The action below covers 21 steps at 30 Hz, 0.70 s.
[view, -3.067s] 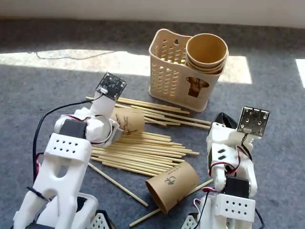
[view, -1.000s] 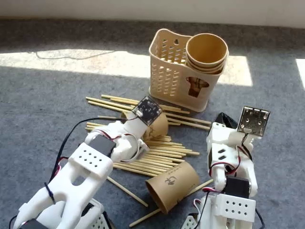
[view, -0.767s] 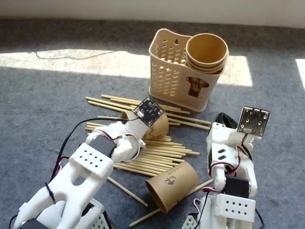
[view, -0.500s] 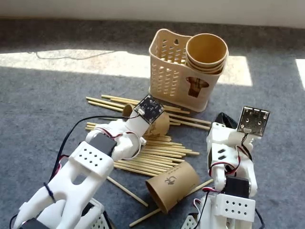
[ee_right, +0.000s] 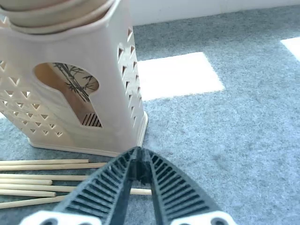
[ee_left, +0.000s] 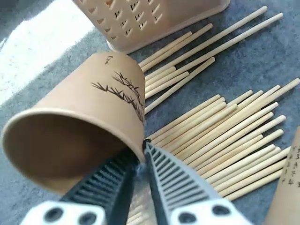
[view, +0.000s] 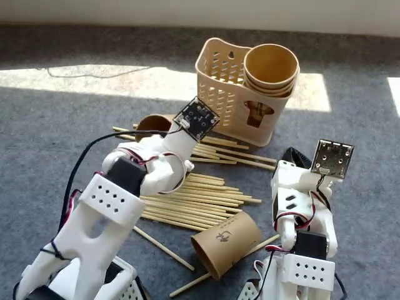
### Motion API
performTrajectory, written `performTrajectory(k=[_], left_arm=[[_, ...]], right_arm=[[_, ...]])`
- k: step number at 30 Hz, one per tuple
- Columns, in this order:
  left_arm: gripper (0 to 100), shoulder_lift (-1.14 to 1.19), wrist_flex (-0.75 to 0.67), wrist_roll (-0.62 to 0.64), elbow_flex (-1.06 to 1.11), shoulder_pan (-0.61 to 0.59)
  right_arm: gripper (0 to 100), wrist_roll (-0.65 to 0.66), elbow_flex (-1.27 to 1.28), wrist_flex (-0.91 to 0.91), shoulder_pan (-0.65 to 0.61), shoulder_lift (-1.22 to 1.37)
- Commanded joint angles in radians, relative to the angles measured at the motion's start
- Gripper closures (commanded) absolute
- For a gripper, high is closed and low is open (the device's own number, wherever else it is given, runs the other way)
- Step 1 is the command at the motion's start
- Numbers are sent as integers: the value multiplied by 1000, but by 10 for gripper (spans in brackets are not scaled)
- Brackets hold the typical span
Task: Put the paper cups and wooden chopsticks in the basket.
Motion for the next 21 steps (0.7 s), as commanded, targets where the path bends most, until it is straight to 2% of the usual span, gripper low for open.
performTrajectory(k=[1,12,21], left_arm=[[995,-31,129,-44,-226,22],[994,-21,149,-54,-565,48],[993,-18,71,-58,-608,137]], right_arm=[[989,3,-4,-30,10,-10],[989,3,-4,-30,12,-12],[989,3,-4,-30,12,-10]])
